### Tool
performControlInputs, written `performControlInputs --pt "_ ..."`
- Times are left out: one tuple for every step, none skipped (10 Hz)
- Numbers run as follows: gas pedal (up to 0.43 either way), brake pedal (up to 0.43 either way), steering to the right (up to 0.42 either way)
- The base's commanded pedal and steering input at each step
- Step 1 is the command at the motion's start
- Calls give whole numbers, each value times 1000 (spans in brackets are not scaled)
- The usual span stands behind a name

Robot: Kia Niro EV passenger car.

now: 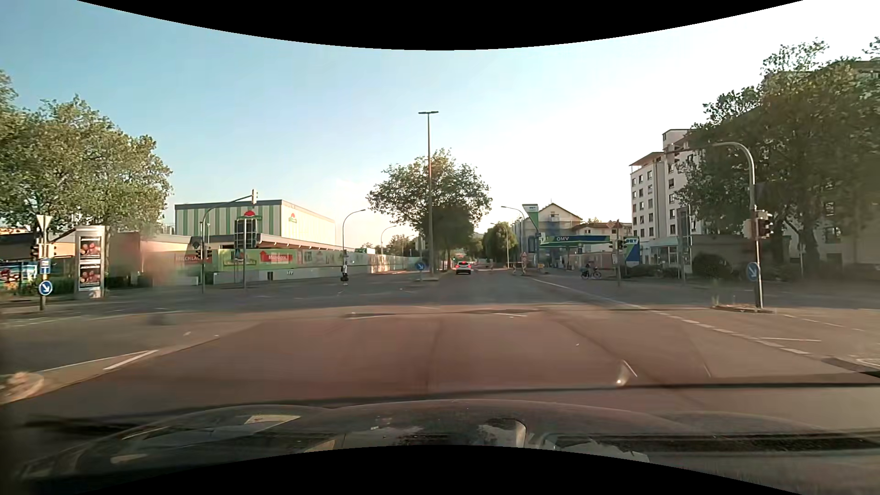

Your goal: Follow the waypoints while adhering to traffic rules and regulations

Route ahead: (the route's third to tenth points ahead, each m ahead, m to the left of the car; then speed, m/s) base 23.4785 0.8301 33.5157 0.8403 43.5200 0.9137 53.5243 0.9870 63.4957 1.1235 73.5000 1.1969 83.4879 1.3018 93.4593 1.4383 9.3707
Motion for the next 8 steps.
performControlInputs --pt "79 0 1" --pt "79 0 0" --pt "79 0 -1" --pt "79 0 -2" --pt "67 0 -3" --pt "67 0 -3" --pt "67 0 -3" --pt "67 0 -3"
